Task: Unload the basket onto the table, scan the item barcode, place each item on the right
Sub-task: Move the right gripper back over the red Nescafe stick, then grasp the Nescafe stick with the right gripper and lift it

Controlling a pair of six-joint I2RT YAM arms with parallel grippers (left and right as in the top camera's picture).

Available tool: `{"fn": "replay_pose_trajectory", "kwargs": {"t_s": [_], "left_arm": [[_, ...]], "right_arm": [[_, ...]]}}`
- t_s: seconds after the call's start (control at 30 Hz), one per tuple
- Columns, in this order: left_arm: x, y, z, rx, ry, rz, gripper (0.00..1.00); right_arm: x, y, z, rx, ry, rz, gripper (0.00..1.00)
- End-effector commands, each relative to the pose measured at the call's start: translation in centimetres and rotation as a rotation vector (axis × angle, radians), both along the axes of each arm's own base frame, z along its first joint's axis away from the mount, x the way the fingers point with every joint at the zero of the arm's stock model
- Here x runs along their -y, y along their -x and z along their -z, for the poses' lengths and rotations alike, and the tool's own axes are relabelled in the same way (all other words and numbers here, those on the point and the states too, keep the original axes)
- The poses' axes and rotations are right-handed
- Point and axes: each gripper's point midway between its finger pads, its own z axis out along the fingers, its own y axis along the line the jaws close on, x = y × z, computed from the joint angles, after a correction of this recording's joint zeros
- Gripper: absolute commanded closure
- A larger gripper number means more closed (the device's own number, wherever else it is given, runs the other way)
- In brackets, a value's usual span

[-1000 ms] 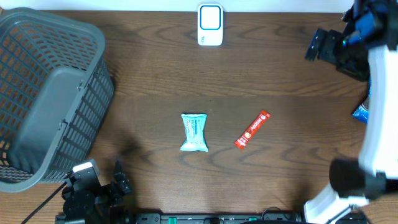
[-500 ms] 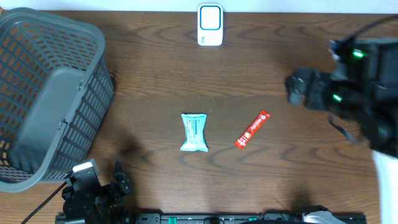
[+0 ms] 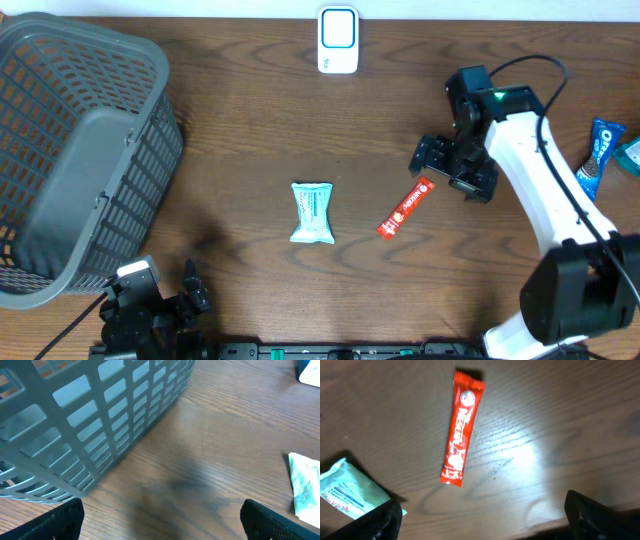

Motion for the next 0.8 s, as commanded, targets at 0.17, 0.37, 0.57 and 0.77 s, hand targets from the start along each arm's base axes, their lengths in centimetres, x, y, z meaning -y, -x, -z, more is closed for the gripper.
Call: {"fn": "replay_pose_trajectory", "kwargs": {"t_s": [0.17, 0.37, 0.57, 0.77], "left_arm": [[0.0, 0.0, 0.1, -0.002, 0.003, 0.0, 0.0], [0.0, 0.0, 0.1, -0.002, 0.003, 0.0, 0.0], [0.0, 0.0, 0.1, -0.002, 0.003, 0.0, 0.0], [0.0, 0.0, 0.1, -0.002, 0.003, 0.0, 0.0]], "right_arm": [[-2.5, -2.5, 0.2, 0.075, -0.1, 0.037, 0.01], [-4.3, -3.3, 1.5, 0.088, -0.087, 0.025, 0.01], [-4.2, -1.4, 5.6, -0.079, 0.019, 0.113, 0.16], [-4.1, -0.4, 9.6, -0.2, 0.072, 0.132, 0.26]]}}
